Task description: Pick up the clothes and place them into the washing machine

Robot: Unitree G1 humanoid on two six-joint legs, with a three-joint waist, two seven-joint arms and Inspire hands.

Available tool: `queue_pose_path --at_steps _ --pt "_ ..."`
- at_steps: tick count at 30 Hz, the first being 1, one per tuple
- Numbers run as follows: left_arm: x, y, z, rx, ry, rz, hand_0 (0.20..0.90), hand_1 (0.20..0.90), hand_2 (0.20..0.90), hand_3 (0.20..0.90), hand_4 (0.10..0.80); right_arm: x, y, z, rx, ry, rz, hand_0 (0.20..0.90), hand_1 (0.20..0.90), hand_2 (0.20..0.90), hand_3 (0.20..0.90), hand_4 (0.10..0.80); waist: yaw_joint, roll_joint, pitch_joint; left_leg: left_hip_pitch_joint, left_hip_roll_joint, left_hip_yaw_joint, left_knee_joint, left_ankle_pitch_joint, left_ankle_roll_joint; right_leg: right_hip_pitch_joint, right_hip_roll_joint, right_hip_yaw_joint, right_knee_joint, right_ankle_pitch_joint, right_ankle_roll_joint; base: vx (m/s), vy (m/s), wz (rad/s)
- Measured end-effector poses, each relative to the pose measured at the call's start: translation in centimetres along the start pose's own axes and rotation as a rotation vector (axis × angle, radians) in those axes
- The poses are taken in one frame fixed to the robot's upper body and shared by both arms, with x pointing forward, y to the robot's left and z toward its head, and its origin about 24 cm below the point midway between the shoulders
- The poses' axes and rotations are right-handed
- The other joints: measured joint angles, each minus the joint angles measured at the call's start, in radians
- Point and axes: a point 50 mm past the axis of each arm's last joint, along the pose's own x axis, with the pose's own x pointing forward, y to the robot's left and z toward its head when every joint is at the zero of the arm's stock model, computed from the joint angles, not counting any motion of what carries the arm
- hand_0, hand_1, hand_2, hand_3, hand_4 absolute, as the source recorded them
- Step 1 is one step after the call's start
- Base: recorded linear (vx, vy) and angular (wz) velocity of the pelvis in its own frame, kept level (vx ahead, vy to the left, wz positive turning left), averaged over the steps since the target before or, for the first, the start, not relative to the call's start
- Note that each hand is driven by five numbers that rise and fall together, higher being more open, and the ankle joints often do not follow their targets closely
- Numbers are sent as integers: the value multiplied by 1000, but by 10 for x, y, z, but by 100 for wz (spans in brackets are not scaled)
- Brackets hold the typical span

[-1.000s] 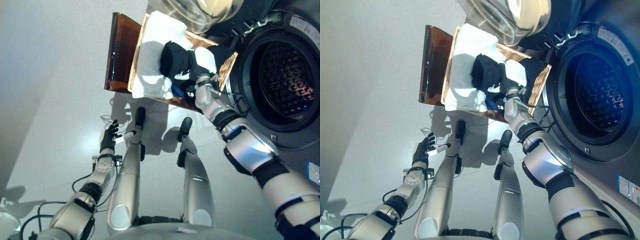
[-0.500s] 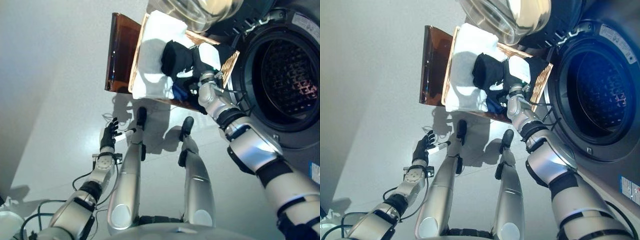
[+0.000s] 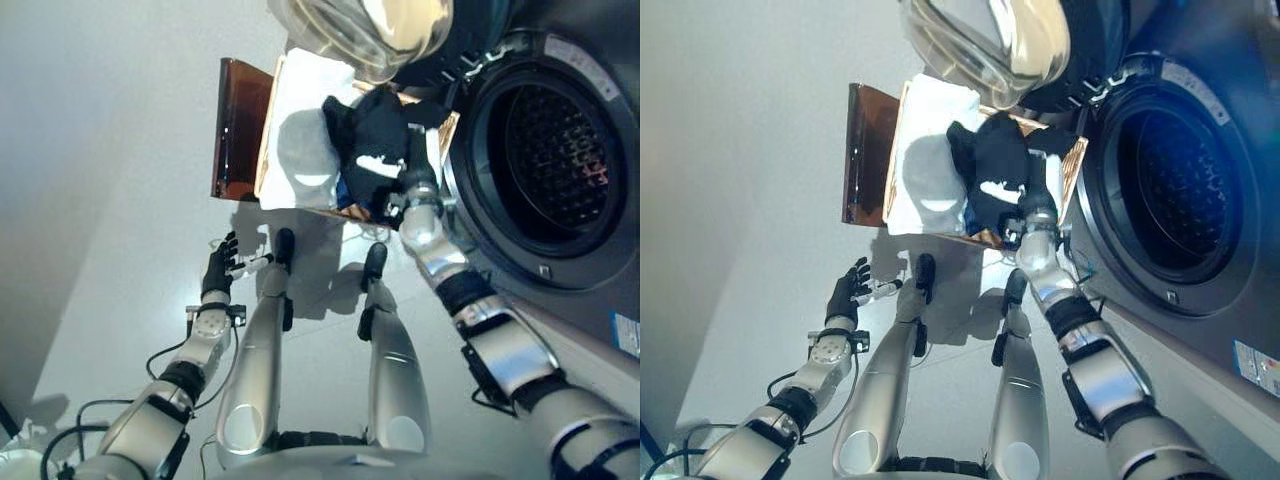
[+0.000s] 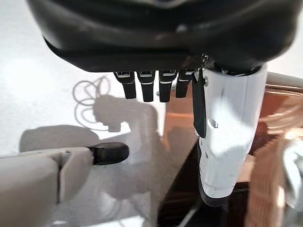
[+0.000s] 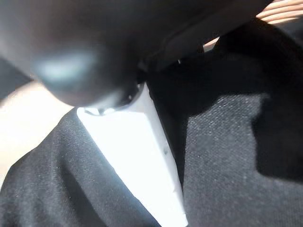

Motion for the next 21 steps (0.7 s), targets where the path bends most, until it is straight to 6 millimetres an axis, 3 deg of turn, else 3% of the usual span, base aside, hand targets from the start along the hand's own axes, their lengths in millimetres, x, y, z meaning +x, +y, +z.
queue_pose_path --at_steps 3,8,21 --pt "0 -2 1 4 -5 -7 900 900 900 900 800 -11 1 -18 217 100 -9 200 200 200 200 300 -7 0 0 4 1 10 0 -2 3 1 0 8 -7 6 3 -11 7 -11" --pt "-1 -2 1 9 -7 -12 900 900 900 900 800 -22 -1 -33 423 166 -38 200 200 200 200 300 -7 2 0 8 0 26 0 -6 8 1 -1 19 -16 11 3 -2 11 -6" --pt "-4 -10 -4 -8 11 -29 900 900 900 900 800 -27 0 -38 1110 198 -195 200 200 200 200 300 -7 53 -3 10 -4 33 1 -8 9 1 -8 27 -15 12 4 0 0 0"
